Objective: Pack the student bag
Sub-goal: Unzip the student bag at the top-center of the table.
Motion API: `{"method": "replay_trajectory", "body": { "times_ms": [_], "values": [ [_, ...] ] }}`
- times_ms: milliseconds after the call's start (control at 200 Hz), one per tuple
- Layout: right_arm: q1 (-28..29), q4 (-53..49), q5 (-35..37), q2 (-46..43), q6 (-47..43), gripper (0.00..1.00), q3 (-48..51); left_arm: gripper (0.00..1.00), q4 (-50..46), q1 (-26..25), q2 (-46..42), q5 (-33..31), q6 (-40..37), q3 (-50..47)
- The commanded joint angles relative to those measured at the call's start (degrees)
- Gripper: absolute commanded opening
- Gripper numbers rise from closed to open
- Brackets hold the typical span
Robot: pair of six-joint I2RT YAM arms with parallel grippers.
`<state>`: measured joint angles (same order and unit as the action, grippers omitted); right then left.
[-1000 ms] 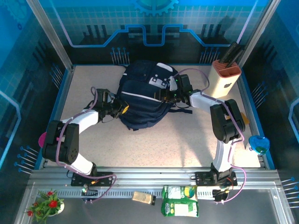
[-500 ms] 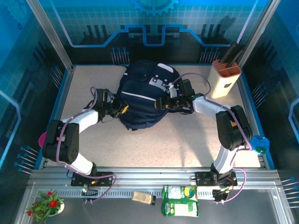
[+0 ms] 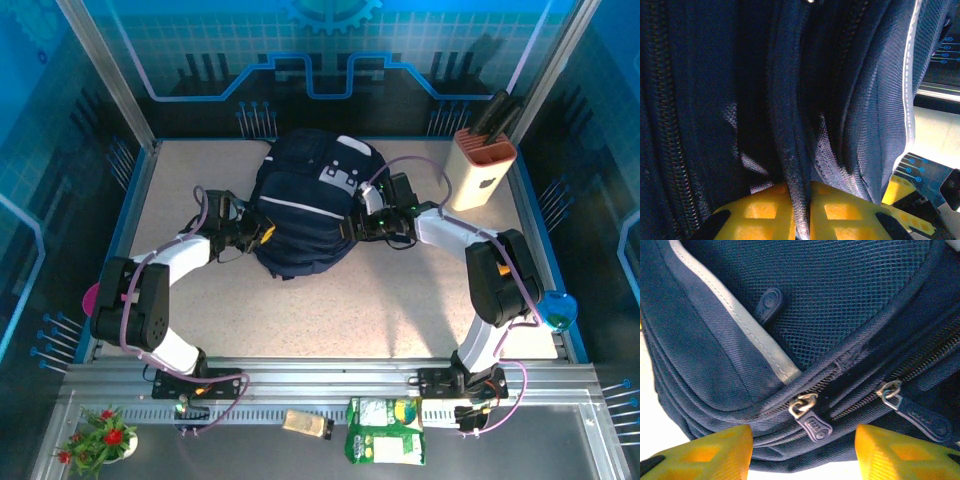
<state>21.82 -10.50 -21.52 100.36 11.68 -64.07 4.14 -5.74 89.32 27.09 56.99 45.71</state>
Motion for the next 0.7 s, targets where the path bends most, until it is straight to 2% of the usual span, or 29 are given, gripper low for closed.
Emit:
{"method": "replay_trajectory", "body": {
  "times_ms": [0,360,440,595,695],
  "values": [
    [1.1,-0.7,1.9,-0.9,-4.2,0.53,0.4,0.14,0.7,0.2,-0.1,2.3,-0.5,1.9],
    [2.1,-1.9,1.0,3.9,-5.8,0.4,-3.2,0.14,0.5,0.1,0.0,2.3,-0.2,2.4],
    [2.3,-2.3,1.0,4.5,-6.2,0.34,-3.8,0.14,0.5,0.1,0.0,2.3,-0.1,2.4],
    [2.5,-3.9,4.3,4.8,-6.3,0.14,-4.2,0.14,0.6,0.1,0.1,2.4,-0.1,2.6],
    [3.1,-4.9,5.8,3.9,-7.0,0.07,-3.5,0.14,0.6,0.1,0.2,2.3,0.0,2.6]
  ]
}}
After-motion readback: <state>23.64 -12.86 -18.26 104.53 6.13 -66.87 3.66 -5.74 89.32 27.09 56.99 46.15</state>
